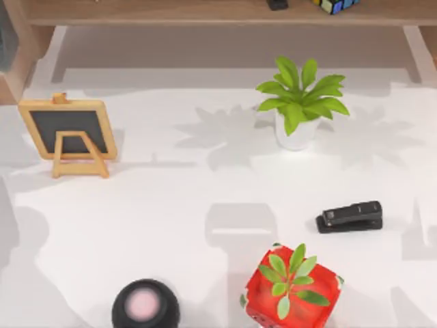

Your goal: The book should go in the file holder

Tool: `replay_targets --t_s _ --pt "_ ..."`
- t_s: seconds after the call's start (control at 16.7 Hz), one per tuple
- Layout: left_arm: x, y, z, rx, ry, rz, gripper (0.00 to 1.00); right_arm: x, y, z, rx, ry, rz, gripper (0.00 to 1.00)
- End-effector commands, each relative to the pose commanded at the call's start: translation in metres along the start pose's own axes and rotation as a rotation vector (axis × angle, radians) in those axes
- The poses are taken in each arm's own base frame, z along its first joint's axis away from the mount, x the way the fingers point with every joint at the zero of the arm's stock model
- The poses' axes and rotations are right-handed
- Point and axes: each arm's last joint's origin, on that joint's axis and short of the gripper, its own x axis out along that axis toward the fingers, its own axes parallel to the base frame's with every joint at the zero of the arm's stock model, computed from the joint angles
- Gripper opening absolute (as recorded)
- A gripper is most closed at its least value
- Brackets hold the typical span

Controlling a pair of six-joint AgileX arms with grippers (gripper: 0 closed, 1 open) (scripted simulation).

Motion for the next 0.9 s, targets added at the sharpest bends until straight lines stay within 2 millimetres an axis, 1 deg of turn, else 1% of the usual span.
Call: replay_targets --t_s 0.42,0.6,0.9 --pt "0.025 0.002 0.001 -0.001 -0.002 0.000 0.00 0.000 0.000 0.000 0.000 0.000 0.000 1.00" --pt "0.026 0.002 0.001 -0.002 -0.003 0.000 0.00 0.000 0.000 0.000 0.000 0.000 0.000 1.00" --pt "0.026 0.002 0.001 -0.002 -0.003 0.000 0.38 0.000 0.000 0.000 0.000 0.000 0.000 1.00"
